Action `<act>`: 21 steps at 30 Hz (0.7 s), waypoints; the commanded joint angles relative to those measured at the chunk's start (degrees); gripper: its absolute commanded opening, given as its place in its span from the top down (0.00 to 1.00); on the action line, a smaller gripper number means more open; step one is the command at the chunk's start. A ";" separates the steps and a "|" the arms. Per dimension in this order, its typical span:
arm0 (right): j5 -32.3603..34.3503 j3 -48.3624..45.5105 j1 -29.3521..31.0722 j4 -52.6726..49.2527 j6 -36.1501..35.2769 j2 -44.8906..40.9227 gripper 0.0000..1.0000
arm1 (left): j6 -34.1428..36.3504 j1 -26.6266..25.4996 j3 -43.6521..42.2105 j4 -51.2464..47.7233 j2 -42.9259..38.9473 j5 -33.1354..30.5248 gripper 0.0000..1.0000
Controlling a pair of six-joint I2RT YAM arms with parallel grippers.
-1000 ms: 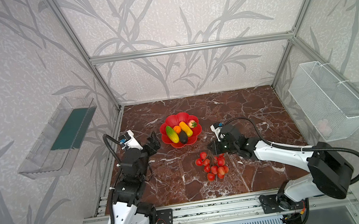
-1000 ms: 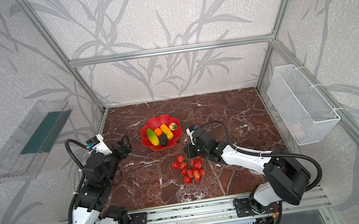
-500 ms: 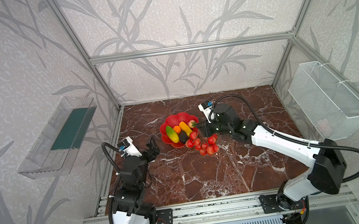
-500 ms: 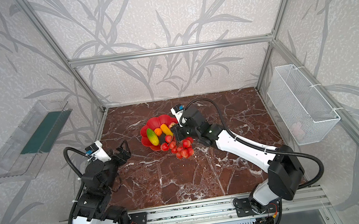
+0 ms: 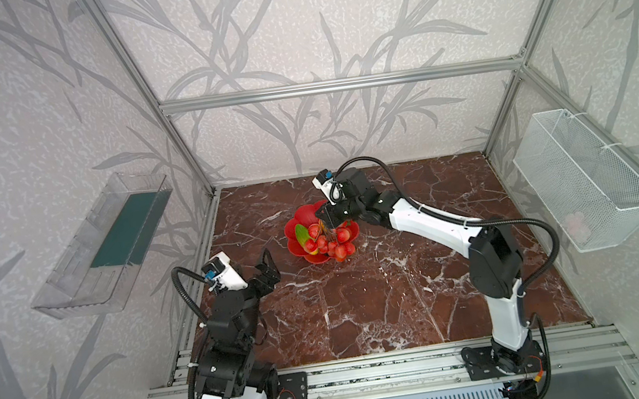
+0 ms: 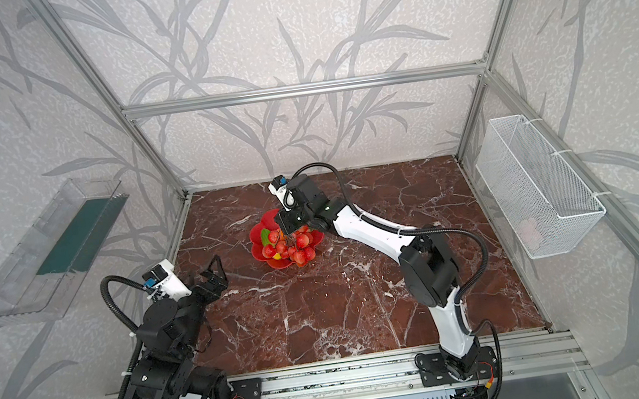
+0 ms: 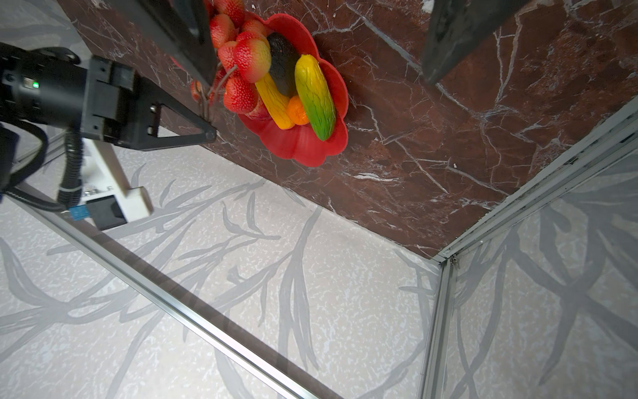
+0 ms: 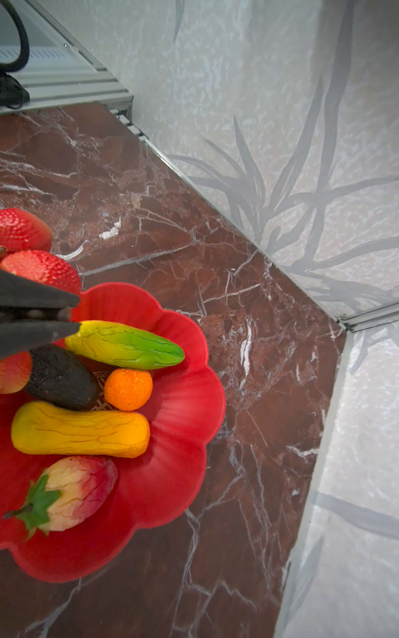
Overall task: Place and organize the fake fruits in the fruit bowl
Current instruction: 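Lift the strawberry bunch and lay it over the bowl with the right gripper, then open the right gripper and draw it back from the bowl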
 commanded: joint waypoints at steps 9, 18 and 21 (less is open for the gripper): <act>-1.47 24.57 -2.88 -10.75 0.39 18.95 1.00 | -0.50 0.34 -1.77 -4.01 -3.69 -2.57 0.07; -2.47 49.92 -3.56 -25.64 -0.12 33.50 0.76 | -0.44 0.34 -2.28 -4.35 -4.91 -3.35 0.07; -5.11 48.74 -4.37 -25.50 -0.12 32.24 0.57 | 0.16 0.34 -2.34 -4.25 -4.88 -3.94 0.07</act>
